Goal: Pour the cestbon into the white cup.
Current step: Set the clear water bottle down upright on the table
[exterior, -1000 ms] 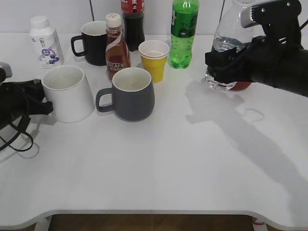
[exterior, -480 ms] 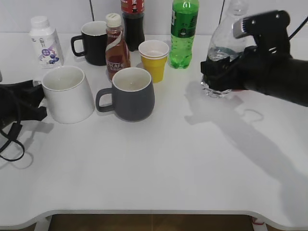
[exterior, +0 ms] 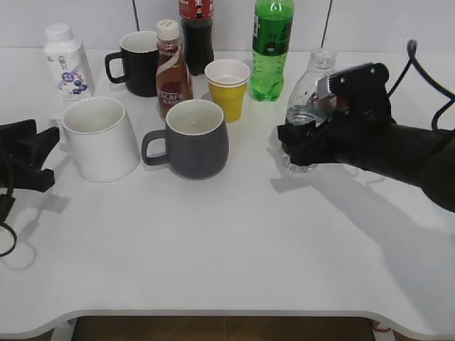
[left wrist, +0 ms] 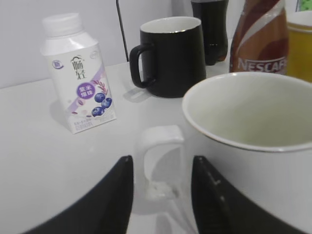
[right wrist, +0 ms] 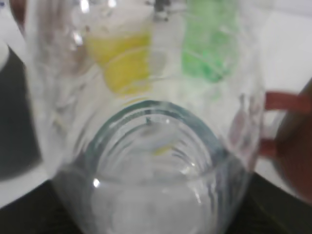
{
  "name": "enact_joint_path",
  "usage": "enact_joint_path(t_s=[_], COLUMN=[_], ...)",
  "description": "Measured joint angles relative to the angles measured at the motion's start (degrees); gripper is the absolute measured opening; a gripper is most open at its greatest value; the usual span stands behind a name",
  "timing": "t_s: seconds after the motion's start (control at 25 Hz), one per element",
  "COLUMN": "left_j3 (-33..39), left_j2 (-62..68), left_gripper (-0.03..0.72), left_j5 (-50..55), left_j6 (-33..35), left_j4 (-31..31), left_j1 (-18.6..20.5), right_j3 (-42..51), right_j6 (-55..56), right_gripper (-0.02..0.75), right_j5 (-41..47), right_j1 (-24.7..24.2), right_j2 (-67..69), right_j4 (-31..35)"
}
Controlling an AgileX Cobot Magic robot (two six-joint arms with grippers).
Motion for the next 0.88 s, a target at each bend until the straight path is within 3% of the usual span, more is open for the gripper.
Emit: enact_joint_path(t_s=[0.08,0.32,0.56,0.72,0.88], left_j3=[0.5,0.8,0.8,0.4,-3.4], left_j2=[-1.1,-4.1,-12.3,-24.9,-40.6], left_gripper=[0.306,0.306,0.307,0.310,0.343], left_j5=[0.4,5.0,12.6,25.8,51.1], left_j6=[0.1,0.3,0.1,-4.3,-7.6], left_j4=[-0.1,-0.2,-0.5,-1.8,-2.3], left_j1=[0.0,0.0,0.0,0.0,-1.1], right_j3=[0.0,0.1,0.1,0.0,-0.3], right_j6=[0.0,0.0,-1.2,-1.3,1.9], right_gripper=[0.454,0.577,0.595,0.596,0.597], right_j5=[-0.8,-2.4,-2.9,0.6,10.1], right_j1=[0.0,0.0,0.0,0.0,0.0], right_j2=[0.5,0.5,-2.6,-12.9,-26.4], right_j4=[-1.8,-3.5,-3.5,-3.7,-8.1])
